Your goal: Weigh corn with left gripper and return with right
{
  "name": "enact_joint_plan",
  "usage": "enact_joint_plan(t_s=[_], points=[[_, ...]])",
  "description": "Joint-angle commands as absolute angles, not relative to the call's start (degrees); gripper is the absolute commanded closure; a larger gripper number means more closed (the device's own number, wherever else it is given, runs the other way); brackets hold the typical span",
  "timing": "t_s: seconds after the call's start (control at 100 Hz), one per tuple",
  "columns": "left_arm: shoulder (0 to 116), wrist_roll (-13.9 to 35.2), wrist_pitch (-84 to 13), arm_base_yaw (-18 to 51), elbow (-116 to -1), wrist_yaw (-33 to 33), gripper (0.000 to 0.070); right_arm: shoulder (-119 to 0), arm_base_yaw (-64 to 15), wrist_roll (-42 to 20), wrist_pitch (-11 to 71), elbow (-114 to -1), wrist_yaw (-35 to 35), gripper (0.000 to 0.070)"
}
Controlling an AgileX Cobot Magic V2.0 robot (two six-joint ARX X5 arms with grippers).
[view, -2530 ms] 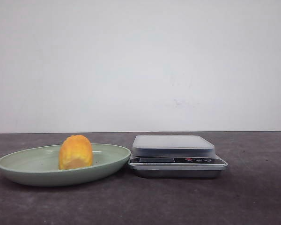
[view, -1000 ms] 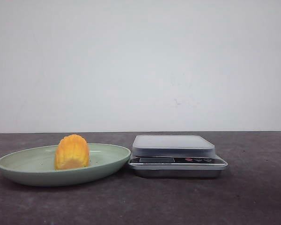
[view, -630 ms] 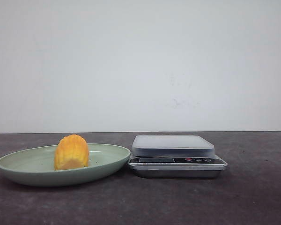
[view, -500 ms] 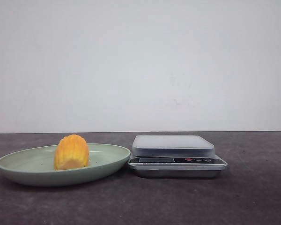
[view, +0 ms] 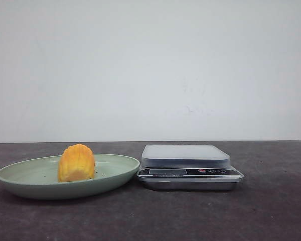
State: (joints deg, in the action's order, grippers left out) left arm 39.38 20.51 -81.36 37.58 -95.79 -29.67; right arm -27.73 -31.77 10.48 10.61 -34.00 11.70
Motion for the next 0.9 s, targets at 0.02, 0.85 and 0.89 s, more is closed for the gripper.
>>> enact_joint_plan(t_s=[0.02,0.85,0.89], points=[[39.66,20.58,-83.07,37.93,-96.97,-29.58,0.07,-25.98,-29.39,6.98,4.49,-28.95,11.6,0.0697],[39.66,20.58,-83.0,37.93,-96.99,-29.61,0.07,-0.21,-7.42,-5.32,7.44,-0.73,-4.45,0.0697],[39.66,20.58,-83.0,37.93,-96.99,-29.61,0.07,-0.21,-7.44,-5.28,8.67,-0.73,-4.47,0.0697]])
